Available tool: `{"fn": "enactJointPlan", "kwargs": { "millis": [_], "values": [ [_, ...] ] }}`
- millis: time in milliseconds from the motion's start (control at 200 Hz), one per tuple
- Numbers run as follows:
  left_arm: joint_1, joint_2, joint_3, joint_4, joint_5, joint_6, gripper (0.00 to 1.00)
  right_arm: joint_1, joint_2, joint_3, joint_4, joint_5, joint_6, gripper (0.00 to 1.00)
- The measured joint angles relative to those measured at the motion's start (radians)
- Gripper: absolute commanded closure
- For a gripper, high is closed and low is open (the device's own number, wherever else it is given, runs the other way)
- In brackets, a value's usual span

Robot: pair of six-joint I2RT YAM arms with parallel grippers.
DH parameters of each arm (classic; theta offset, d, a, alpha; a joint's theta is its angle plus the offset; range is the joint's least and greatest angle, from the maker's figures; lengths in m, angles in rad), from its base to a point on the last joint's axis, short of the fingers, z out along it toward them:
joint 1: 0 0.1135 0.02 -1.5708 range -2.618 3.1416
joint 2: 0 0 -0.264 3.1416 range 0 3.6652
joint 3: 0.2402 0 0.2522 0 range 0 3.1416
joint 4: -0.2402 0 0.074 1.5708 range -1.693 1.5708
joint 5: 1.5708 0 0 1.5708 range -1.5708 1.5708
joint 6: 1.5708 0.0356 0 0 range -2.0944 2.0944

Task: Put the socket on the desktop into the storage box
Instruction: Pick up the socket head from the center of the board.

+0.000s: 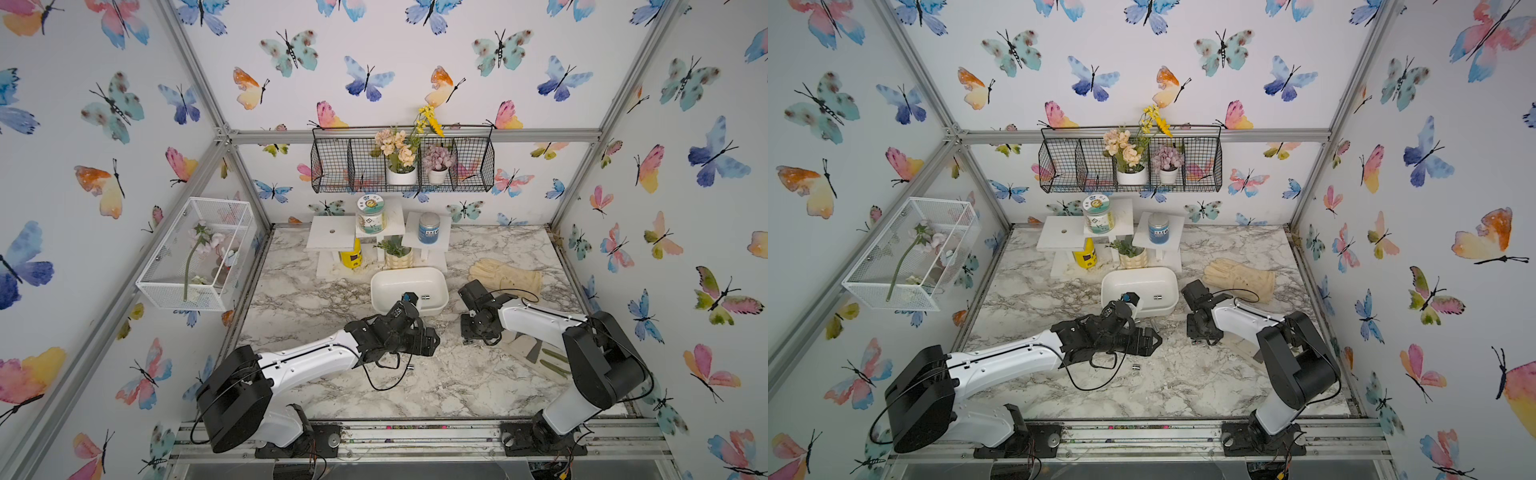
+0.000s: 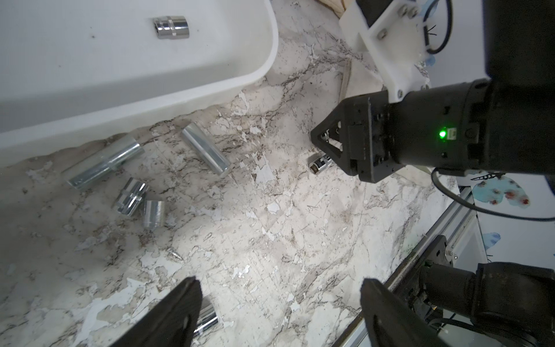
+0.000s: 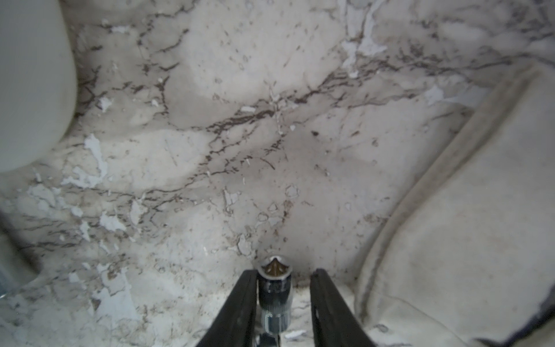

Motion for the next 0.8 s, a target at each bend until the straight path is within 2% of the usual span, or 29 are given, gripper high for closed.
{"fn": "enactJointPlan", "kwargs": {
  "millis": [461, 801],
  "values": [
    [0.0, 0.0, -0.003, 0.005, 0.0, -0.01, 0.12, 0.0, 0.013, -0.003, 0.014, -0.006, -0.005, 0.76],
    [0.0, 0.0, -0.003, 0.005, -0.006, -0.018, 0.12, -0.005, 0.012, -0.003, 0.014, -0.02, -0.009, 0.79]
  ]
}}
